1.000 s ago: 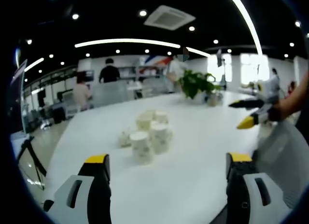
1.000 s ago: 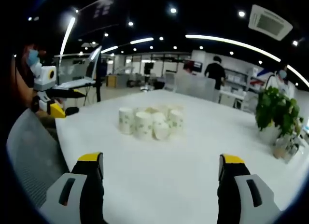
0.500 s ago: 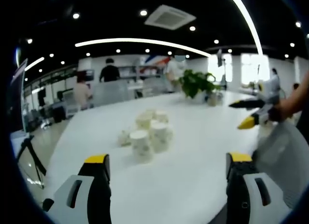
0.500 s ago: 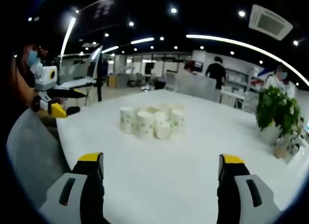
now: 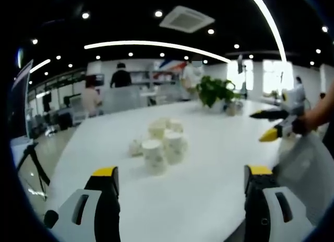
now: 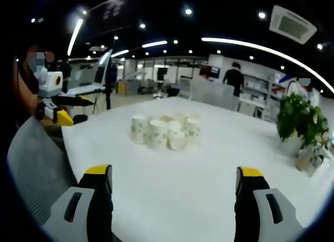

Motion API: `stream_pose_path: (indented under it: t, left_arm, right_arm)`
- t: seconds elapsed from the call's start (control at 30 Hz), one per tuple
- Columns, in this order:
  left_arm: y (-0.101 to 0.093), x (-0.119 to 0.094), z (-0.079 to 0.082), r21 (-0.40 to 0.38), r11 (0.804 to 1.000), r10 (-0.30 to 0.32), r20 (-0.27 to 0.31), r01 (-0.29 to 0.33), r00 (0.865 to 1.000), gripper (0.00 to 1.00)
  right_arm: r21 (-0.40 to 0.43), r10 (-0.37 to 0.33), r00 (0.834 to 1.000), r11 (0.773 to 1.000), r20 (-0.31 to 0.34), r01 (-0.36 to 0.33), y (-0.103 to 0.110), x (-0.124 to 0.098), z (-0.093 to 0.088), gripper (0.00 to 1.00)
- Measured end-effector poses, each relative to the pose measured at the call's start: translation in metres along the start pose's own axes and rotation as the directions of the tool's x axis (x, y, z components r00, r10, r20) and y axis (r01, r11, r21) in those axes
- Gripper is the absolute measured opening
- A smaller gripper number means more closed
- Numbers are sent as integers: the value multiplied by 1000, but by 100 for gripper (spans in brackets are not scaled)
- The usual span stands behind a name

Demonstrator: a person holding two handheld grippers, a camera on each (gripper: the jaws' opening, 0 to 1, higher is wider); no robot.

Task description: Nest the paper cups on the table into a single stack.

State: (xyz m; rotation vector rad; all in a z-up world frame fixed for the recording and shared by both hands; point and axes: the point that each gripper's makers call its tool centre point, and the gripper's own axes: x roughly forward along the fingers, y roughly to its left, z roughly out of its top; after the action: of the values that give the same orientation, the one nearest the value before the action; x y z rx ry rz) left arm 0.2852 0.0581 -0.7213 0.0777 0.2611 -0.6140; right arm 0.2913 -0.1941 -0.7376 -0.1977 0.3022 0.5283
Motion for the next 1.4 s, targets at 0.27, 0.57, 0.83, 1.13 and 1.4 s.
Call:
stream_pose_path:
  t: [0.27, 0.57, 0.83, 1.13, 1.4]
  left_arm:
    - [-3, 2, 4, 13, 1000, -18, 15, 17, 1000, 98]
    - [0, 5, 7, -8, 1000, -18, 30, 18, 999, 98]
    - [10, 4, 7, -49, 999, 4, 30, -2, 1000, 98]
    - [14, 3, 4, -61, 998, 23, 18, -22, 1000, 97]
    - [28, 12, -1, -69, 997, 28, -10, -28, 1000, 98]
  right_arm:
    - [4, 18, 1000, 1000, -3, -18, 1, 3, -1, 97]
    - [58, 19, 1000, 998, 10, -20, -3, 4, 0, 100]
    - [59, 48, 998, 997, 27, -49, 4, 5, 5, 100]
    - [59, 31, 999, 998, 24, -33, 1, 5, 4, 100]
    - [59, 25, 999, 998, 27, -26, -1, 4, 5, 100]
